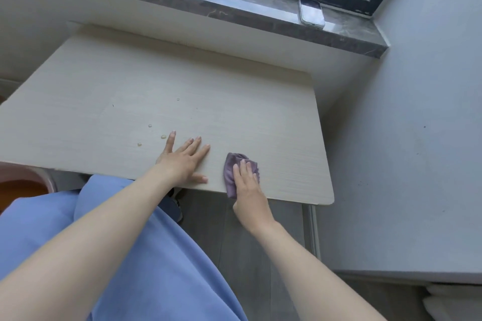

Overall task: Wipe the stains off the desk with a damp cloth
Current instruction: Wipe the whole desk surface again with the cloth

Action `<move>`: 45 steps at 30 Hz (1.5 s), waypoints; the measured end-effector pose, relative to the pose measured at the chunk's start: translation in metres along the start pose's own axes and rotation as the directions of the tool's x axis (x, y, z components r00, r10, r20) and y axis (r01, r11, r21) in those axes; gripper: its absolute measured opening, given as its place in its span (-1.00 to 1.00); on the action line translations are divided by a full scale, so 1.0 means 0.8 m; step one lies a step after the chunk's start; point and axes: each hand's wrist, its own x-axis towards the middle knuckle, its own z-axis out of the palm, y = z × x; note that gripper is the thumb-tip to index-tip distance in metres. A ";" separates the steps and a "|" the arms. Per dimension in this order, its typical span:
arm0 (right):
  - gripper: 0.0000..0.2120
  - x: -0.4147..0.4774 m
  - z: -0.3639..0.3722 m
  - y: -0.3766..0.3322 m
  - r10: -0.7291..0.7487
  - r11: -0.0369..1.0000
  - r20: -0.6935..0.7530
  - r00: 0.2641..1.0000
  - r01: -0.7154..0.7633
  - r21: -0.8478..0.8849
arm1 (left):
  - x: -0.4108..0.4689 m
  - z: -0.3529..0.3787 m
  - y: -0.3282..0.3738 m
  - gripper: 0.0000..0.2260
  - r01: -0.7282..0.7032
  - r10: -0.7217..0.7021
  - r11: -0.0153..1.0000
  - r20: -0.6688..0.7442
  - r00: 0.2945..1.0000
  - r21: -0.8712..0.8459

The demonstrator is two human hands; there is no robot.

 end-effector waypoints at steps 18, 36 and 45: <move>-0.31 0.042 0.002 -0.008 0.124 0.992 -0.056 0.991 -0.122 0.038 | -0.011 0.016 -0.030 -0.20 -0.005 -0.027 0.976 -0.143 0.989 -0.217; -0.35 0.096 -0.002 -0.047 -0.245 0.967 0.181 0.952 0.253 -0.019 | -0.029 0.029 -0.077 0.13 0.534 -0.602 0.628 0.082 0.794 -0.566; -0.36 0.092 0.014 -0.080 -0.297 0.950 0.197 0.934 0.309 -0.033 | -0.040 0.036 -0.114 0.23 0.495 -0.491 0.607 0.197 0.849 -0.622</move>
